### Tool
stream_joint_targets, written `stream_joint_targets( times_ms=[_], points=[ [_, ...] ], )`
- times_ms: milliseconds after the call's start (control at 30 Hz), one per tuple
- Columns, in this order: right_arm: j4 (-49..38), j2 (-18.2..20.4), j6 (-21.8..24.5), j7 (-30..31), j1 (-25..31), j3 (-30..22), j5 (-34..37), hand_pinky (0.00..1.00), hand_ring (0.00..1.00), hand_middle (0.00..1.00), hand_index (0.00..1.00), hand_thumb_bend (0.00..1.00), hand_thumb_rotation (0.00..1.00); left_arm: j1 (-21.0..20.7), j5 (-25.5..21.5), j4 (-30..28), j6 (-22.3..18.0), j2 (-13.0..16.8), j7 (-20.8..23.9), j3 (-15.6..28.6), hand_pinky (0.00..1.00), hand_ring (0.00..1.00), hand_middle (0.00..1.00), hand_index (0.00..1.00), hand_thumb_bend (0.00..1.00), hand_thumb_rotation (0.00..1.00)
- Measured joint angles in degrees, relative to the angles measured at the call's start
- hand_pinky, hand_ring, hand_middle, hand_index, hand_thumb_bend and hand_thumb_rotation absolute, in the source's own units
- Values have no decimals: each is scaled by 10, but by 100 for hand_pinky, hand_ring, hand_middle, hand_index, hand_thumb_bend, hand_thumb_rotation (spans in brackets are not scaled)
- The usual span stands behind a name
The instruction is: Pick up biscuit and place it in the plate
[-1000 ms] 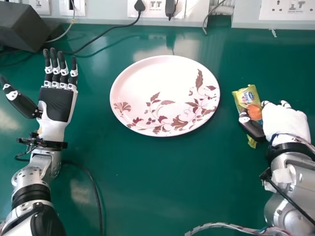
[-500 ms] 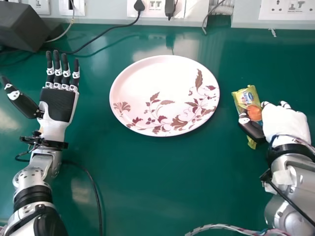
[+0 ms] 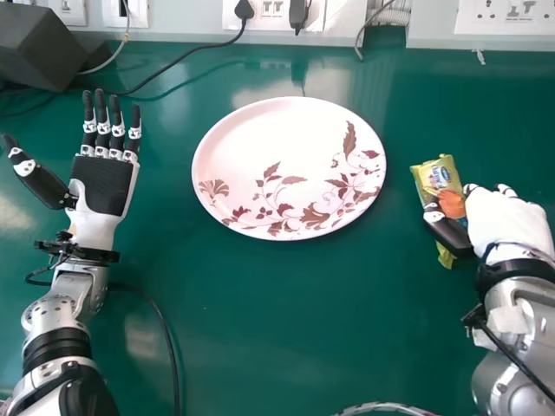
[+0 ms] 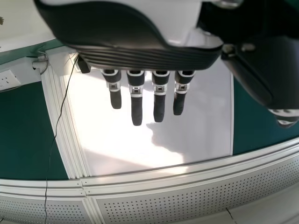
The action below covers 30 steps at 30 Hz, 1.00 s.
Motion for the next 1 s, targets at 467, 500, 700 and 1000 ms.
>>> stream_joint_targets(
  times_ms=[467,500,700,1000],
  points=[
    [-34,1,-5,34,-1,-14,-10,11,20,47,50,52,0,0,0,1,1,1,10,0,92,85,91,93,100,61],
    [-34,1,-5,35,-1,-14,-10,11,19,47,50,52,0,0,0,1,1,1,10,0,92,85,91,93,100,61],
    [-46,1,-12,42,-1,-21,-11,7,14,47,50,52,0,-1,0,1,-2,0,13,0,90,85,91,92,100,61],
    [-59,1,-19,62,-3,-30,-16,4,10,47,50,52,0,-1,0,0,-6,-2,13,0,93,86,92,93,100,62]
  ],
)
